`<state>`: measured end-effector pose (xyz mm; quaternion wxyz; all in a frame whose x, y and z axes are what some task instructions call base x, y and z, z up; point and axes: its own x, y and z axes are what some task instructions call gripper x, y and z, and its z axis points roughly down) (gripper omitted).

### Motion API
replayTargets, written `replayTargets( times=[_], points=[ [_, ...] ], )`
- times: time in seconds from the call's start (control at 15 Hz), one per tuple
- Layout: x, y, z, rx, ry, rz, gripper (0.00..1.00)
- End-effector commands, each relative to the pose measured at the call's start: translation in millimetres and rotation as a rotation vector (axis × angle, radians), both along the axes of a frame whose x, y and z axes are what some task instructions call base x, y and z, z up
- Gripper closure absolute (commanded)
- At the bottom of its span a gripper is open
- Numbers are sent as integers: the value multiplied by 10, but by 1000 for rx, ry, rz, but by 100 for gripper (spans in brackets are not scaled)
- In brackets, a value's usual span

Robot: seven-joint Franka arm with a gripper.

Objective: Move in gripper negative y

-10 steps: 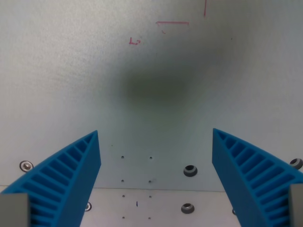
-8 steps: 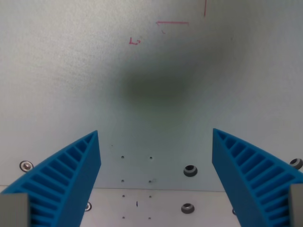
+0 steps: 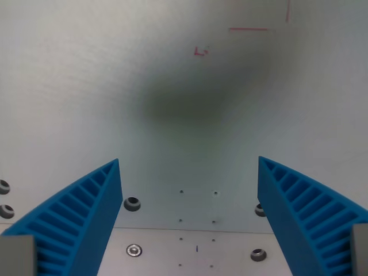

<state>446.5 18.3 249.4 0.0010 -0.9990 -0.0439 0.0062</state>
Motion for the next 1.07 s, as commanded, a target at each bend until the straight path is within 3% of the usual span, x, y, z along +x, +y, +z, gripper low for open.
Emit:
replayTargets(
  times=[0.07,1.07],
  points=[
    [-38,130,25,-5,-7,-12,0],
    [-94,878,23,-5,-7,-12,0]
  ],
)
